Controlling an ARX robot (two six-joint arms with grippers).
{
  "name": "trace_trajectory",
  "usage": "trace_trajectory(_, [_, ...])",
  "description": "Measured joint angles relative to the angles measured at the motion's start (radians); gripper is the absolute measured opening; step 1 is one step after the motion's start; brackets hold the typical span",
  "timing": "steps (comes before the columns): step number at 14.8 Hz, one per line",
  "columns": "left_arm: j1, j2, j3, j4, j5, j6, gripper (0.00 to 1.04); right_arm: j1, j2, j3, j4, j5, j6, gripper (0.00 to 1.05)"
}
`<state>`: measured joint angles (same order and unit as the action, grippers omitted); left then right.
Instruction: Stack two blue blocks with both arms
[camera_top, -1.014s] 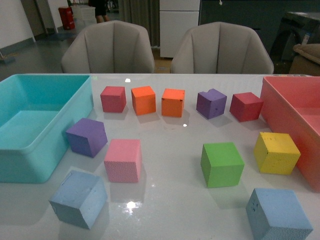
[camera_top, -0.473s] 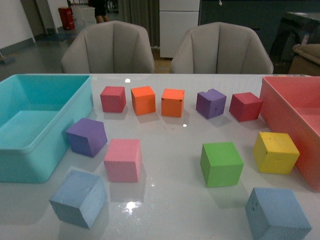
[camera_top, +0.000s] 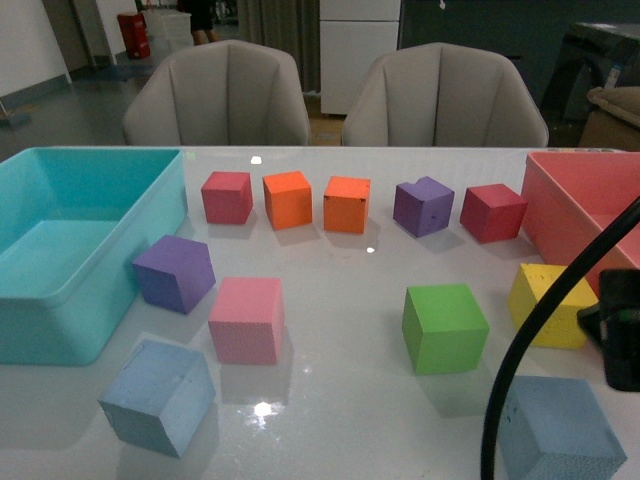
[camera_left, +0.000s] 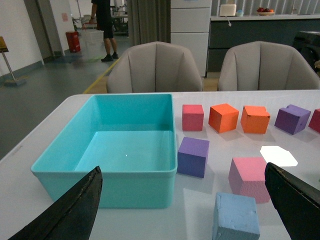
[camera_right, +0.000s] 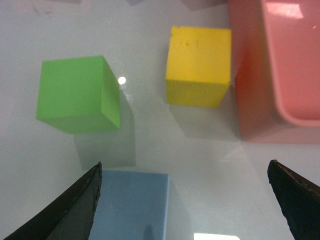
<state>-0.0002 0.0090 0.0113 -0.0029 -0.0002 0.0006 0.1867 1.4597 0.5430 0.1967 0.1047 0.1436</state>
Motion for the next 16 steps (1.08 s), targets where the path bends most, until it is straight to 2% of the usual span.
trace_trajectory(3, [0.0,0.0,0.0,0.0,0.0,0.0,0.98,0.062,0.081,0.003,0.014,-0.004,0.063,0.98])
trace_trajectory(8, [0.0,0.0,0.0,0.0,0.0,0.0,0.98,0.104,0.217,0.05,0.035,-0.027,0.153,0.98])
trace_trajectory(16, [0.0,0.0,0.0,0.0,0.0,0.0,0.98,0.114,0.417,0.056,0.114,-0.031,0.182,0.98])
